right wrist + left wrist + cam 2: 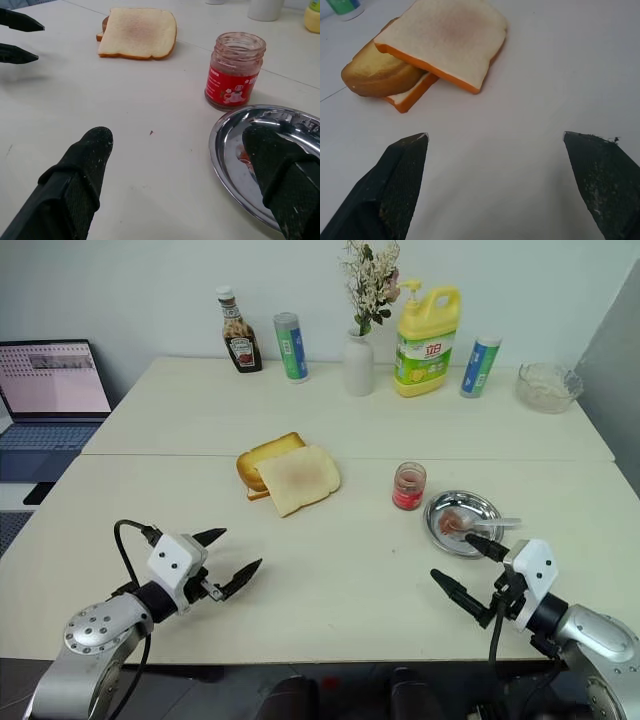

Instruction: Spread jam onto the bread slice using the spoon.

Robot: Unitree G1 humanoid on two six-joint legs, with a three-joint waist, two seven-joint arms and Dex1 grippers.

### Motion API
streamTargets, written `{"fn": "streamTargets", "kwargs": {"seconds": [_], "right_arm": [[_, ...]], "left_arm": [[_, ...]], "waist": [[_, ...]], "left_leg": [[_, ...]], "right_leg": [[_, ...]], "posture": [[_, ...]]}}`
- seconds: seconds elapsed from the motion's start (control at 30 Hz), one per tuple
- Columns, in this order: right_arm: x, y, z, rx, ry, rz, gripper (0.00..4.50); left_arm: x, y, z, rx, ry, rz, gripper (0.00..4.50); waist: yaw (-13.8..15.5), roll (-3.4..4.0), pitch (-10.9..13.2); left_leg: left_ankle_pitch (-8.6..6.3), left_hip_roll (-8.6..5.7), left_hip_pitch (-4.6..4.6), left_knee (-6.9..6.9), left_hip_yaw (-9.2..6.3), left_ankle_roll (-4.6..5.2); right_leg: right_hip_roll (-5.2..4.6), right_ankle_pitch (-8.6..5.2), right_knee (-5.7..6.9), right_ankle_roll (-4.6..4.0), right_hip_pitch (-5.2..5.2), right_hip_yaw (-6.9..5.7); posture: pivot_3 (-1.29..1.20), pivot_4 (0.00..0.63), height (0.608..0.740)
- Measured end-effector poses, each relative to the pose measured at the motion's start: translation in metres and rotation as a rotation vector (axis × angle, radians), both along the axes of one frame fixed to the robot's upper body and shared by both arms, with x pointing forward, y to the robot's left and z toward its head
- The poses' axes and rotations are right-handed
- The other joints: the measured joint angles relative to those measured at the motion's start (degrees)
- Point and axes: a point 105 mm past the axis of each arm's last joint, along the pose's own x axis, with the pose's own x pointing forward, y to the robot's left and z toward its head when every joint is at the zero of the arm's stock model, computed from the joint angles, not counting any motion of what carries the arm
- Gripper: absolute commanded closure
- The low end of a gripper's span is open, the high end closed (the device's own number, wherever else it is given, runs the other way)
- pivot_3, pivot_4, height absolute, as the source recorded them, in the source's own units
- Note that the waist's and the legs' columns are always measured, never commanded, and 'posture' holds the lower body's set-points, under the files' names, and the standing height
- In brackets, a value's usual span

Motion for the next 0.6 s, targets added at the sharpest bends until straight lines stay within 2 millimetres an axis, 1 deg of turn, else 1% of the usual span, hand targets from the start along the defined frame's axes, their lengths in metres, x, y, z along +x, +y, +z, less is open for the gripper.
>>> {"fn": "streamTargets", "kwargs": {"seconds": [0.17, 0.3, 0.4, 0.6], "right_arm": [[0.001, 0.000, -0.001, -0.007, -0.003, -0.005, 0.03], [0.001, 0.001, -0.002, -0.012, -0.006, -0.007, 0.03], [0.000, 0.004, -0.004, -0.004, -0.002, 0.001, 0.03], [0.000, 0.006, -0.005, -0.001, 0.002, 0.009, 0.03]], "left_arm": [[0.001, -0.003, 0.002, -0.011, -0.002, -0.017, 0.00], [0.000, -0.007, -0.001, -0.008, 0.012, -0.040, 0.00], [-0.002, -0.014, 0.004, -0.007, -0.020, -0.097, 0.00], [-0.002, -0.019, 0.015, 0.002, -0.104, -0.134, 0.00]], "waist": [[0.0, 0.00, 0.0], [0.0, 0.00, 0.0], [0.0, 0.00, 0.0], [0.0, 0.00, 0.0]], "left_leg": [[0.00, 0.00, 0.00, 0.00, 0.00, 0.00], [0.00, 0.00, 0.00, 0.00, 0.00, 0.00], [0.00, 0.00, 0.00, 0.00, 0.00, 0.00], [0.00, 0.00, 0.00, 0.00, 0.00, 0.00]], "right_leg": [[0.00, 0.03, 0.00, 0.04, 0.00, 0.00], [0.00, 0.07, 0.00, 0.12, 0.00, 0.00], [0.00, 0.06, 0.00, 0.10, 0.00, 0.01], [0.00, 0.06, 0.00, 0.11, 0.00, 0.00]], "posture": [[0.00, 0.150, 0.740], [0.00, 0.150, 0.740], [0.00, 0.150, 0.740], [0.00, 0.150, 0.740]]}}
